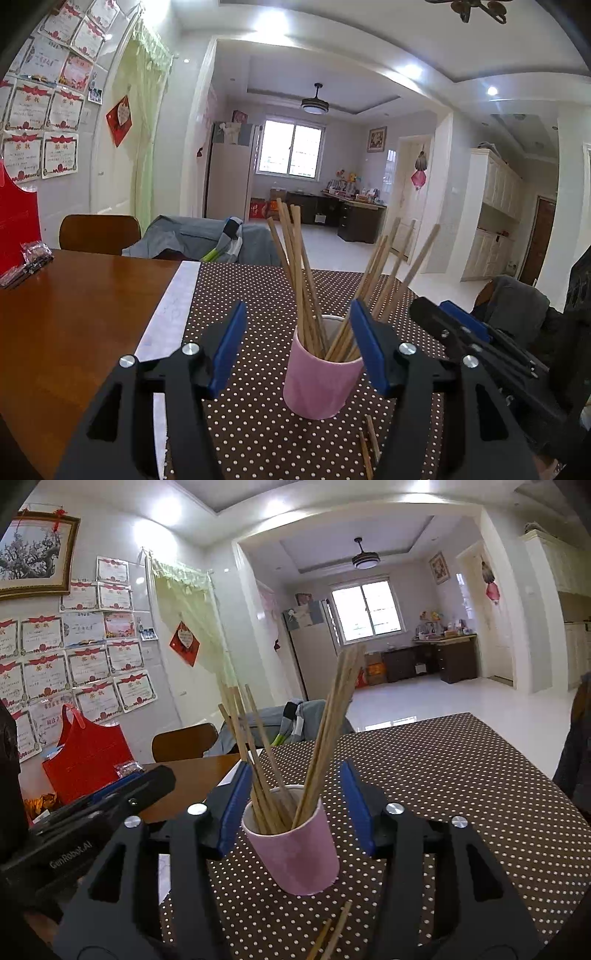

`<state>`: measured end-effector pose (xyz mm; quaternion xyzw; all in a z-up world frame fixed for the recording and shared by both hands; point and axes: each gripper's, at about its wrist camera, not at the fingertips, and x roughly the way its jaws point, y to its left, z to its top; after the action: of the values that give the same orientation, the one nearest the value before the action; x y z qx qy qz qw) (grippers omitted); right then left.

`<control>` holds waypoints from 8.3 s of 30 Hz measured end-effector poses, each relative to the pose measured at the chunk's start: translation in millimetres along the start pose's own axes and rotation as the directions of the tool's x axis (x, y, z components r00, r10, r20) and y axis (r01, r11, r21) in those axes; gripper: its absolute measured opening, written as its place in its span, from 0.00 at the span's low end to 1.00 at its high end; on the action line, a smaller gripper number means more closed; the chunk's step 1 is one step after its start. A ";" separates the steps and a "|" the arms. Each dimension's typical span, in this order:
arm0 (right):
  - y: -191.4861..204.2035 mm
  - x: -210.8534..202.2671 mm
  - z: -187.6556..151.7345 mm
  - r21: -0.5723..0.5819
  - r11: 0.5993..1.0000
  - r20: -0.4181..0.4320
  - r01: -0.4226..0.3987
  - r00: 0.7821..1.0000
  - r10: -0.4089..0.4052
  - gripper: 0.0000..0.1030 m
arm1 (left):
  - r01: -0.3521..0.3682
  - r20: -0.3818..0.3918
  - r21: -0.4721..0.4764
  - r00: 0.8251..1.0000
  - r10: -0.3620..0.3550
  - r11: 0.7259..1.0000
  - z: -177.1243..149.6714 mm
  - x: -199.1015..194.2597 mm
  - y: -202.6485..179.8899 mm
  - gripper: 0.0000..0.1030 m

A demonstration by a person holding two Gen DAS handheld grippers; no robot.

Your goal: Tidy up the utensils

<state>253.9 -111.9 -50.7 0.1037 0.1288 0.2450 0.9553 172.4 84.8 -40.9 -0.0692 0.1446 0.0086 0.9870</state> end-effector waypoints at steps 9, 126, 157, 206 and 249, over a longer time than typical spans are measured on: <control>-9.3 -27.7 -1.4 0.015 1.000 -0.052 0.017 0.999 -0.016 0.60 | 0.042 -0.065 0.037 0.997 -0.039 0.998 -10.4 -17.2 -12.6 0.57; -50.0 -47.4 33.7 0.131 0.971 -0.241 -0.202 0.943 0.229 0.06 | 0.336 0.010 0.025 0.942 -0.337 0.941 1.7 -38.8 -39.9 0.06; -3.4 32.3 54.7 -0.013 0.978 0.278 -0.209 0.939 0.205 0.06 | 0.254 0.415 -0.058 0.886 -0.208 0.965 34.7 61.1 -13.2 0.06; 0.4 36.9 11.5 -0.036 0.989 0.118 -0.141 0.982 0.145 0.06 | 0.024 0.160 -0.050 0.987 -0.015 0.998 0.8 44.7 9.2 0.50; 2.6 -63.1 8.3 -0.023 1.000 0.068 0.007 0.998 -0.005 0.64 | -0.027 0.059 0.045 0.998 0.025 0.999 -3.9 -42.7 -16.4 0.72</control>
<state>201.8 -142.0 -29.9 0.1004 0.0937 0.2400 0.9610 131.1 68.1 -30.2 -0.0442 0.1166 0.0201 0.9920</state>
